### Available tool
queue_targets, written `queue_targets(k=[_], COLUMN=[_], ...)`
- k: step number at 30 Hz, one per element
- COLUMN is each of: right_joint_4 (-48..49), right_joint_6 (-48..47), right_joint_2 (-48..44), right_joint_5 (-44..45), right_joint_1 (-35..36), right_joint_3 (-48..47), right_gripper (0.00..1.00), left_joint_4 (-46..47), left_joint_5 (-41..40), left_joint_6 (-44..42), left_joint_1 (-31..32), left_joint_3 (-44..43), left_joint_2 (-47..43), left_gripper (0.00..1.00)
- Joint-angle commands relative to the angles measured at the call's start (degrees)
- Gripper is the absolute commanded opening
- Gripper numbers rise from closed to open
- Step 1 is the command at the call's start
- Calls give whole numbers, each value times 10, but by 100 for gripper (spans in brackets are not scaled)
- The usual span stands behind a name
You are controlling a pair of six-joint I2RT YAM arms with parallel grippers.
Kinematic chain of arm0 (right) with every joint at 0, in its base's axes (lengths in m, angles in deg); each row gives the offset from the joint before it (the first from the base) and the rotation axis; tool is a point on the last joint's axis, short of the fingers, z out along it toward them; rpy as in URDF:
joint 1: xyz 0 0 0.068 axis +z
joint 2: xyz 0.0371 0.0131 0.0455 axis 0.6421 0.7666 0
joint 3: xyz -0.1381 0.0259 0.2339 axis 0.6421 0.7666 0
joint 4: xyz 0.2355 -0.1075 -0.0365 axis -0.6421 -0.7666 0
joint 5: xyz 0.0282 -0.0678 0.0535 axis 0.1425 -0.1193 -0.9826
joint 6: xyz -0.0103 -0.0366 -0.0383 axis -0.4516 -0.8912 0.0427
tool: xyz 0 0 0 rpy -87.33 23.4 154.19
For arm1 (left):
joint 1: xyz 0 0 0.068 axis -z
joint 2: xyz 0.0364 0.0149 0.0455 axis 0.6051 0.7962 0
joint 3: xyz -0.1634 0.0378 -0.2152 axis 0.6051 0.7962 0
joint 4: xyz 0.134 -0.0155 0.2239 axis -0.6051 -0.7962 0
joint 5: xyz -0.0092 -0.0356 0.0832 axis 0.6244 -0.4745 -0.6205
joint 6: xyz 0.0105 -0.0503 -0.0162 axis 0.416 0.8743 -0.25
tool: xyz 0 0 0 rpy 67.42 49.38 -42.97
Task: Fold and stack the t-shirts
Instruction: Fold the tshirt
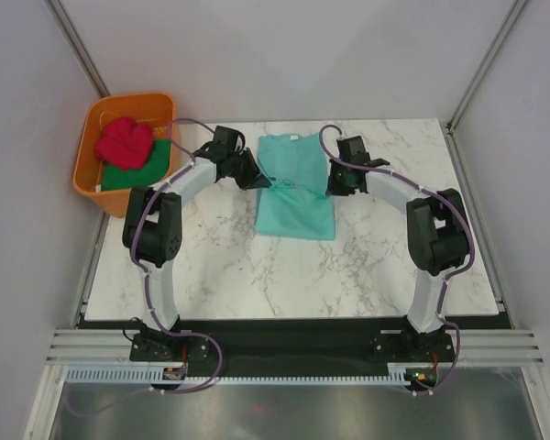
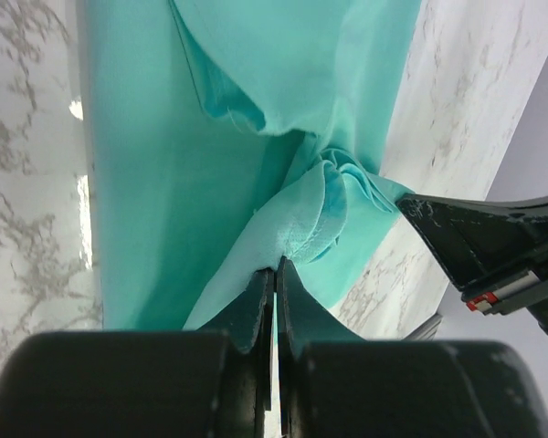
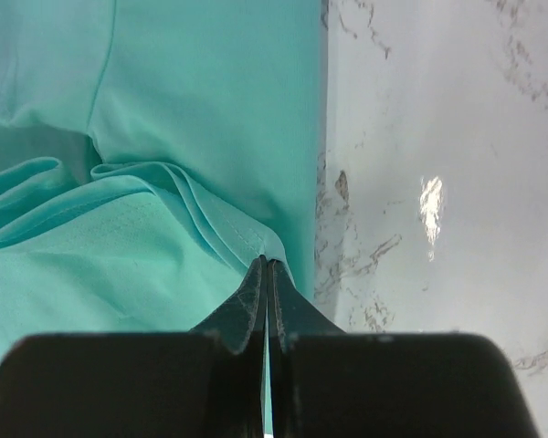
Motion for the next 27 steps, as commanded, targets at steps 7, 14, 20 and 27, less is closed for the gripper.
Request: queue_targets(k=[7,14,20,27], right_joint_4=[10,11,10,9], right_joint_6=[-21,-29,-41,-45], right_joint_2=[33,67,85,109], right_joint_5=[-36,-42,-35,-42], right_joint_1=[-18,-24,-30,-34], right_joint_3=[-86,-126,-149,-180], right_gripper=[0,0,0,0], left_joint_4=[-11,-13,-13,-14], left_joint_5=[16,28,34,39], left_joint_6=[-16,-13,-11,-7], left_joint_1=[-24,-36,-47,-46], left_joint_3=[-81,-117,-139,-156], left_joint_2=[61,92,117,139], left_gripper=[2,2,2,4])
